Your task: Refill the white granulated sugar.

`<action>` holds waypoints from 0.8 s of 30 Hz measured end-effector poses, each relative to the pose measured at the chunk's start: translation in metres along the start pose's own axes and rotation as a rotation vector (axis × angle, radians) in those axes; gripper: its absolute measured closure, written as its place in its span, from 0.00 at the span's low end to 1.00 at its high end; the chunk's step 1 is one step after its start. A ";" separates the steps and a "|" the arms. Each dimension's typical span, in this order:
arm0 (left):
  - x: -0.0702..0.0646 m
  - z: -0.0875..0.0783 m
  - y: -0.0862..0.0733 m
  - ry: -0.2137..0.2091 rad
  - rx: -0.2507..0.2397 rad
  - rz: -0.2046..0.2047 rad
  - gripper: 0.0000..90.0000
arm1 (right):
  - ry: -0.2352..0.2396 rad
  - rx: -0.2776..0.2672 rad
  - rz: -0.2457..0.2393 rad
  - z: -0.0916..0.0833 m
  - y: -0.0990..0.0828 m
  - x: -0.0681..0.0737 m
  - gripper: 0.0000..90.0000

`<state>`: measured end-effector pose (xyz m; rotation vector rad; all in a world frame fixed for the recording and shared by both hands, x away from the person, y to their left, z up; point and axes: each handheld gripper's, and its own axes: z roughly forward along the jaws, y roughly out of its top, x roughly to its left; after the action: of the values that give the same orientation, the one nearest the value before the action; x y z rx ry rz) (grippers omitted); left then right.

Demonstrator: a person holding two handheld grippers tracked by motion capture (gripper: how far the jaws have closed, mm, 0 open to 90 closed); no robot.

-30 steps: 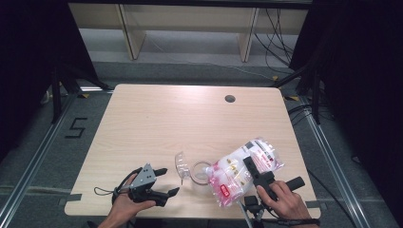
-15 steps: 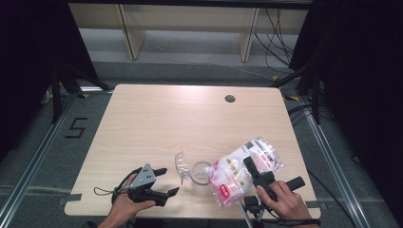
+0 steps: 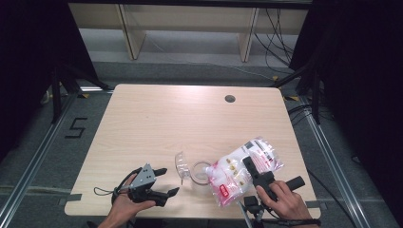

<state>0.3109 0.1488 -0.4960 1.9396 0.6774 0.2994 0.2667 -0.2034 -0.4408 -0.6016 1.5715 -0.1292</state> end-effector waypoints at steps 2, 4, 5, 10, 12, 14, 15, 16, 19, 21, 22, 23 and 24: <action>0.001 0.000 0.000 -0.004 -0.002 0.014 0.21 | -0.003 0.000 0.000 0.000 0.000 -0.001 0.68; 0.002 0.000 0.000 0.000 0.003 0.020 0.21 | -0.001 0.005 -0.001 0.000 0.000 -0.001 0.68; 0.003 -0.001 0.000 0.004 0.017 0.036 0.21 | -0.002 0.006 0.001 0.000 0.000 -0.001 0.68; 0.001 0.000 0.000 -0.004 -0.008 0.008 0.21 | -0.009 0.000 -0.004 -0.001 0.000 -0.002 0.68; 0.003 -0.001 0.000 0.003 0.012 0.031 0.21 | -0.012 0.002 -0.008 -0.001 0.000 -0.002 0.68; 0.001 0.000 0.000 0.001 0.001 0.014 0.21 | -0.006 0.005 -0.001 -0.001 -0.001 -0.002 0.68; 0.001 0.000 0.000 0.001 0.001 0.015 0.21 | -0.010 0.002 -0.014 -0.001 -0.001 -0.002 0.68; 0.001 0.000 0.000 0.001 0.001 0.014 0.21 | -0.010 0.003 -0.019 -0.001 -0.001 -0.002 0.69; 0.001 0.000 0.000 -0.005 -0.007 0.009 0.21 | -0.010 0.001 -0.020 -0.001 -0.001 -0.002 0.69; 0.002 0.000 0.000 0.000 0.005 0.021 0.21 | -0.007 -0.002 -0.018 -0.001 0.000 -0.002 0.69; 0.002 -0.001 0.000 0.003 0.012 0.030 0.21 | -0.009 0.001 -0.017 -0.001 0.000 -0.002 0.69; 0.002 -0.001 0.000 0.001 0.009 0.025 0.21 | -0.007 0.001 -0.013 -0.001 0.000 -0.002 0.69; 0.001 0.000 0.000 0.001 0.000 0.013 0.21 | -0.005 0.000 -0.013 -0.001 0.000 -0.002 0.69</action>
<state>0.3113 0.1494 -0.4959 1.9451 0.6656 0.3085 0.2656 -0.2031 -0.4383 -0.6114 1.5634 -0.1374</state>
